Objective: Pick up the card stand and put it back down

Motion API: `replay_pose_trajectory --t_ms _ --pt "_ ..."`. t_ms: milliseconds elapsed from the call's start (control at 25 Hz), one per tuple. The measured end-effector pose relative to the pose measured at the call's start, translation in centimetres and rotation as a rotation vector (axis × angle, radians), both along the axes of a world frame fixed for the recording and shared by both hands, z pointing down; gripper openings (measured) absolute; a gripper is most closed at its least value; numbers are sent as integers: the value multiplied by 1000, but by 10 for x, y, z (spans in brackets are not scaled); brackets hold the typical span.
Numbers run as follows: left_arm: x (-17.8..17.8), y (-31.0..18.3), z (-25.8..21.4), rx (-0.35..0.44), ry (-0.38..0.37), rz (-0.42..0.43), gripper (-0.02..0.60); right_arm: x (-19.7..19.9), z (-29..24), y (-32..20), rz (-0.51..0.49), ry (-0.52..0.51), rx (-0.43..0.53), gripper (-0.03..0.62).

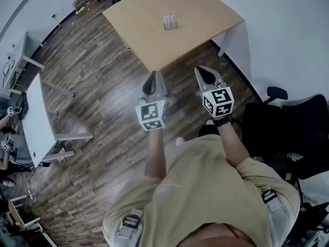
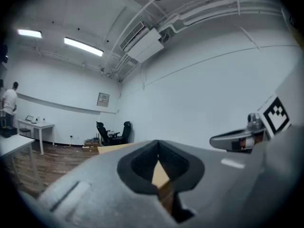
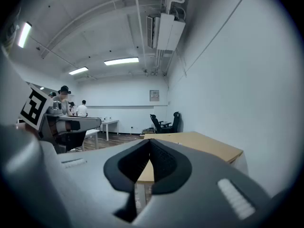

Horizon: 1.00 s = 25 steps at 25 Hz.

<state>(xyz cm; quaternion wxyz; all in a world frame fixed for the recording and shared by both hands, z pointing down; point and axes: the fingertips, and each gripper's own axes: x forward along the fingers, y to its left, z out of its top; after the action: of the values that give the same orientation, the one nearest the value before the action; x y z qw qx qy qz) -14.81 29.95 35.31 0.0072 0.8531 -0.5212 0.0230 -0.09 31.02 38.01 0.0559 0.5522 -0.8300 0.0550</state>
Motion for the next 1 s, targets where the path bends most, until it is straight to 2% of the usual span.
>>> replay_pose_trajectory --t_ms 160,320,520,720,840,1000 --pt "5 -32 9 -21 -8 -6 2 6 7 -35 11 -26 -17 5" --pt "27 -73 18 -31 -28 -16 2 21 14 -78 -16 -39 -12 5" --pt "68 -121 16 -39 -46 1 2 60 4 -145 -19 -83 5 5" --pt "106 -179 15 -45 -58 -26 2 105 -12 -214 -34 -133 36 5" --pt "125 -208 18 -64 -48 -54 2 125 -9 -243 -65 -131 22 5" --pt "152 -223 27 -97 -44 -66 2 146 4 -265 -96 -156 -29 5"
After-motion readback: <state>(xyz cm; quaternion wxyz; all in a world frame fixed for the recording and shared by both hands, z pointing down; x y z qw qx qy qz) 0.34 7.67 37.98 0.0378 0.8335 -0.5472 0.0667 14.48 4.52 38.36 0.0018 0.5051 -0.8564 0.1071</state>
